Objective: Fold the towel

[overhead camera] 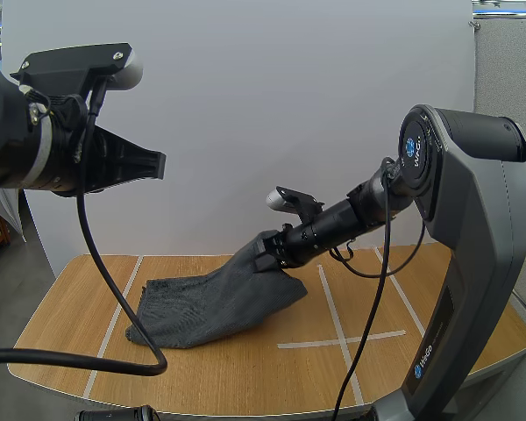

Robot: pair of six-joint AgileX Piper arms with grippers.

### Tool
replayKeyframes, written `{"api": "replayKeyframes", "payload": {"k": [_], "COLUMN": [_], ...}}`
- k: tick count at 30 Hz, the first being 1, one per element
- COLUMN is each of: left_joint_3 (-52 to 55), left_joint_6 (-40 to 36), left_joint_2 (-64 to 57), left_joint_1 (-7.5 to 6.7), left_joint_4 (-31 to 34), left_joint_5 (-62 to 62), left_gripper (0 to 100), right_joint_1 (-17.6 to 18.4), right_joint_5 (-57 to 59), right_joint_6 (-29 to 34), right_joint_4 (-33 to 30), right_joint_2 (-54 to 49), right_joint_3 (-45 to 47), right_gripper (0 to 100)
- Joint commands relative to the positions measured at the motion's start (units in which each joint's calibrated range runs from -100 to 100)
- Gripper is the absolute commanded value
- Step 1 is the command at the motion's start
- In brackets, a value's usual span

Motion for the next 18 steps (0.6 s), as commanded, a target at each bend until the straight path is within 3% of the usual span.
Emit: {"api": "replayKeyframes", "payload": {"k": [1, 13, 18], "left_joint_3": [-0.53, -0.53, -0.53], "left_joint_6": [-0.61, -0.61, -0.61], "left_joint_2": [-0.12, -0.12, -0.12], "left_joint_1": [0.07, 0.07, 0.07], "left_joint_4": [0.84, 5.00, 5.12], "left_joint_5": [1.90, 5.19, 5.19], "left_gripper": [0, 0, 0], "right_joint_1": [2.38, 12.37, 15.19], "right_joint_5": [0.73, -20.05, -22.27], "right_joint_6": [0.70, 1.63, 3.94], "right_joint_4": [0.22, 0.90, 1.04], "right_joint_2": [-0.59, -0.59, 2.43], "right_joint_3": [-0.90, -1.38, -5.15], "right_gripper": [0, 0, 0]}}
